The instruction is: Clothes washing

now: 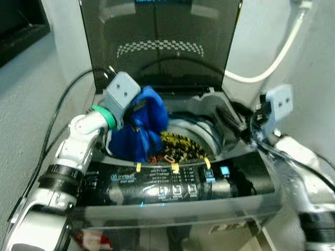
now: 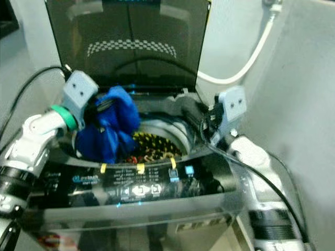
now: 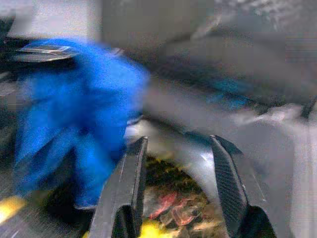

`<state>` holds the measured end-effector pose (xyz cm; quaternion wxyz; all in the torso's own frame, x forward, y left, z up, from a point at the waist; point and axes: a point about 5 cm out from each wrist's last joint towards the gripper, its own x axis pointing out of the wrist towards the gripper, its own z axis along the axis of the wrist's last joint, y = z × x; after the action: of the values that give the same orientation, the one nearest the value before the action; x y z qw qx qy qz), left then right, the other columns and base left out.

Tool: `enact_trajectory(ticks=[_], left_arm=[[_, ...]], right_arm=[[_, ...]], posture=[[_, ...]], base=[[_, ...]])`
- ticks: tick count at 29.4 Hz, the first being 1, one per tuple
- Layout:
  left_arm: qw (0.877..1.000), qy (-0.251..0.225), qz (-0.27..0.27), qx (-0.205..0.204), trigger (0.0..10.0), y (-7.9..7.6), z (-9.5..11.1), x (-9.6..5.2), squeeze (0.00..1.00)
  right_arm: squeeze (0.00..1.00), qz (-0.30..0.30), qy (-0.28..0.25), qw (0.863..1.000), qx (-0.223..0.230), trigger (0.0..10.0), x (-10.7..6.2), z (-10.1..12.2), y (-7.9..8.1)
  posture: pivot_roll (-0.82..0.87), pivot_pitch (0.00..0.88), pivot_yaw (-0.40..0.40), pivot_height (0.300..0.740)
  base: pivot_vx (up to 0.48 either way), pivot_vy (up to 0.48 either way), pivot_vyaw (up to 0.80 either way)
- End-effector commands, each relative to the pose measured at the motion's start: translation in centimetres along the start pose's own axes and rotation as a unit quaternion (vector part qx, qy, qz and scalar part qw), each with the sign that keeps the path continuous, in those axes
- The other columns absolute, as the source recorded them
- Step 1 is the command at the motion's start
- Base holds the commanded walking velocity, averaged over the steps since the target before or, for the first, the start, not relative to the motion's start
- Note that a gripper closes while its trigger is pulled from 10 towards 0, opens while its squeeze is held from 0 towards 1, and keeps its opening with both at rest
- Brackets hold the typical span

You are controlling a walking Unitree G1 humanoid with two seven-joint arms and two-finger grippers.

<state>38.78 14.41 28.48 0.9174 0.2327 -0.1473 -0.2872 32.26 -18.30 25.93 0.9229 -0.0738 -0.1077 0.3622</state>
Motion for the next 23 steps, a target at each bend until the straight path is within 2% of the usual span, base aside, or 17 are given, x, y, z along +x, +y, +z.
enact_trajectory(ticks=[1,4,6,10,11,13,14,17,23], left_arm=[[1.000,0.016,-0.014,-0.006,10.0,-0.2,-0.6,0.3,0.00],[0.999,0.006,-0.035,-0.028,10.0,-0.7,-0.5,0.4,0.00],[0.995,-0.015,-0.084,-0.050,10.0,-1.6,0.0,0.5,0.00],[0.995,-0.015,-0.084,-0.050,10.0,-1.6,0.0,0.5,0.00],[0.993,-0.016,-0.104,-0.052,10.0,-2.0,0.1,0.5,0.00],[0.993,-0.016,-0.104,-0.052,10.0,-2.0,0.1,0.5,0.00],[0.993,-0.001,-0.111,-0.043,10.0,-2.0,-0.2,0.4,1.00],[0.993,0.015,-0.114,-0.039,10.0,-1.7,-0.5,0.3,1.00],[0.992,0.014,-0.117,-0.042,10.0,-1.4,-0.5,0.4,1.00]], right_arm=[[0.00,0.099,-0.003,0.995,0.025,10.0,-0.6,0.5,2.1],[0.00,0.120,0.005,0.992,0.033,10.0,-0.8,0.3,2.7],[0.00,0.139,0.016,0.989,0.041,10.0,-0.7,-0.1,3.4],[0.00,0.139,0.016,0.989,0.041,10.0,-0.7,-0.1,3.4],[0.00,0.147,0.017,0.988,0.043,10.0,-0.7,-0.2,3.6],[0.00,0.147,0.017,0.988,0.043,10.0,-0.7,-0.2,3.6],[0.00,0.156,0.014,0.986,0.059,10.0,-0.6,-0.1,3.9],[0.00,0.172,0.011,0.982,0.084,10.0,-0.6,0.1,4.2],[0.00,0.175,0.013,0.980,0.094,10.0,-0.7,0.3,4.3]], posture=[[0.04,0.069,0.041,0.740],[0.03,0.068,0.041,0.740],[0.04,0.069,0.042,0.740],[0.04,0.069,0.042,0.740],[0.04,0.068,0.042,0.740],[0.04,0.068,0.042,0.740],[0.04,0.068,0.043,0.740],[0.04,0.068,0.041,0.740],[0.05,0.068,0.040,0.740]], base=[[0.000,0.000,0.00],[0.000,0.000,0.00],[0.000,0.000,0.00],[0.000,0.000,0.00],[0.000,0.000,0.00],[0.000,0.000,0.00],[0.000,0.000,0.00],[0.000,0.000,0.00],[0.000,0.000,0.00]])
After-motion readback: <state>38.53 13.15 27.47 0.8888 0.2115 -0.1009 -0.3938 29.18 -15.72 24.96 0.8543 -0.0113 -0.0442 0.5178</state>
